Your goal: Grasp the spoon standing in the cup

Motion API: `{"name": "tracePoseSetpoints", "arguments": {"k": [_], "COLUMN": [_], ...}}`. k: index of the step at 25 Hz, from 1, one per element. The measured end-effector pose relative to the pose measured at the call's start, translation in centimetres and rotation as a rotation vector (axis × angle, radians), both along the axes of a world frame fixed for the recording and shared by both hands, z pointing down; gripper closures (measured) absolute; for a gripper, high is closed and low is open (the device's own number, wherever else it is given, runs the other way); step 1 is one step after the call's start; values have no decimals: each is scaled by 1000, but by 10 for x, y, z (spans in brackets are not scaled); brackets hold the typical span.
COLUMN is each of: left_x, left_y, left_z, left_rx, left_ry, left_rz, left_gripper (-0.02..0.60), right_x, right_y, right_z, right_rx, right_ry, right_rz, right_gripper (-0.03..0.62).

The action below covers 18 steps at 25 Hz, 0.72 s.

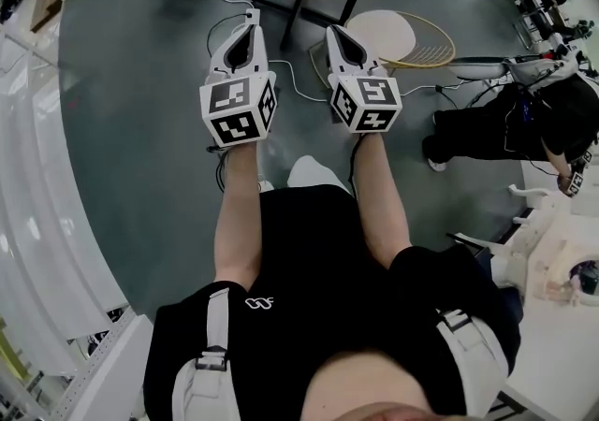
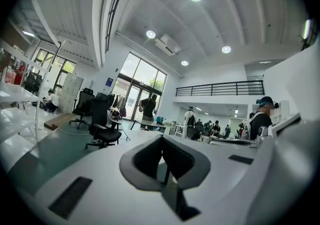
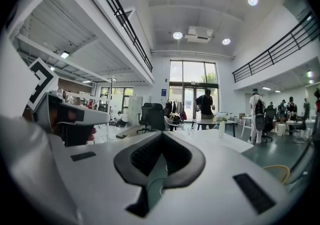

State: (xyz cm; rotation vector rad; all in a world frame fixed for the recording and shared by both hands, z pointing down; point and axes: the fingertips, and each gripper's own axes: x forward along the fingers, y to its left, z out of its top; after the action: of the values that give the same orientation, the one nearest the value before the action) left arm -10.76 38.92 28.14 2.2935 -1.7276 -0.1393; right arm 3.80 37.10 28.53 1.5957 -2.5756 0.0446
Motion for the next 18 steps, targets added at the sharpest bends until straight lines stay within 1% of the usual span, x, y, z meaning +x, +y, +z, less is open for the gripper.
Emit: {"name": "tracePoseSetpoints", "arguments": {"k": [4,7,13,18], "left_x": [20,23,18,10], "left_y": [-22,-21,-29,-47], "left_z": [-2,-3,9,8], "left_rx": [2,2,-16,-16], "left_ry": [4,0,8,13], "left_rz": [8,14,1,-20], "left_gripper": [568,569,569,568], "right_x": [24,25,19,17], "right_y": [-21,-22,-31,-48], "right_z": [-4,-8,1,0], "right_rx": [1,9,2,8], "right_ry": [3,-1,-5,-15], "right_rz": [12,12,-5,-15], "right_gripper": [588,588,588,588]}}
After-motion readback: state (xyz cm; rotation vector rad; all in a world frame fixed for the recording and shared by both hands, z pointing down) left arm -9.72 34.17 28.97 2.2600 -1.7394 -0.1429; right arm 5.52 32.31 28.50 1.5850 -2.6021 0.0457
